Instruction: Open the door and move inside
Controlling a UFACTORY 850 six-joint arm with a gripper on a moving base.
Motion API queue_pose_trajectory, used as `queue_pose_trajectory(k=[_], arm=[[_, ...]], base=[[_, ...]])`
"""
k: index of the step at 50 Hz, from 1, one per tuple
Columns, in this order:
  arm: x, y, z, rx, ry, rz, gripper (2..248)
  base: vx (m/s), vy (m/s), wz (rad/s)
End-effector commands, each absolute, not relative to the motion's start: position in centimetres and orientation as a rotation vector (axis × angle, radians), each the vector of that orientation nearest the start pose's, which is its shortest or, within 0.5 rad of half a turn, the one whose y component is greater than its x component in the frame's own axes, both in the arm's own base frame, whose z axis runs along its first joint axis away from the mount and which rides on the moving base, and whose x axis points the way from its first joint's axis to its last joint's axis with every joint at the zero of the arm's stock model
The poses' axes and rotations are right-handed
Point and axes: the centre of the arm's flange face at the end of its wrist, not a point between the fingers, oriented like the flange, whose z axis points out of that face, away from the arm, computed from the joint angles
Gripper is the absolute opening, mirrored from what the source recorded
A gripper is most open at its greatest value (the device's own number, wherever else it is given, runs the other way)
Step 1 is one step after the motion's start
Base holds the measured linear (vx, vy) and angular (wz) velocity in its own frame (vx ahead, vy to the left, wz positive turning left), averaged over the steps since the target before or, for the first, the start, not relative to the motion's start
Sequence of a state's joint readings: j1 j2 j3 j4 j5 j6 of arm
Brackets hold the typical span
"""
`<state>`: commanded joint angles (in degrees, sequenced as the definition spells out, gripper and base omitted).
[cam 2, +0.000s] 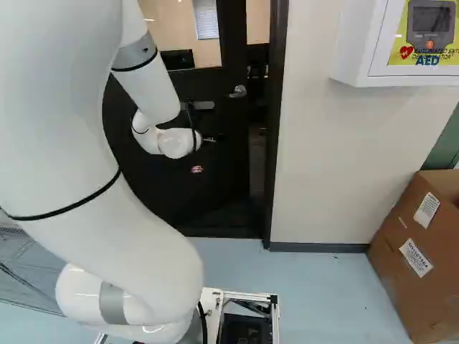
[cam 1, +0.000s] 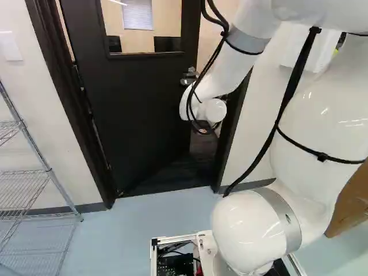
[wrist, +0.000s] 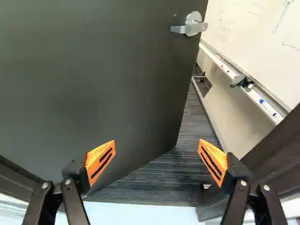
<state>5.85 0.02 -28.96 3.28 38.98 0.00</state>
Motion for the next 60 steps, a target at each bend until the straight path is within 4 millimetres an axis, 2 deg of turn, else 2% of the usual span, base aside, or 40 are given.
queue_pose_trajectory(k=[16,60], arm=[[39.0,3.3,41.9,-2.568,-0.006,-1.728,247],[38.9,3.2,41.9,-2.568,-0.005,-1.729,247]], base=[[0.000,0.000,0.000],[0.009,0.006,0.004]])
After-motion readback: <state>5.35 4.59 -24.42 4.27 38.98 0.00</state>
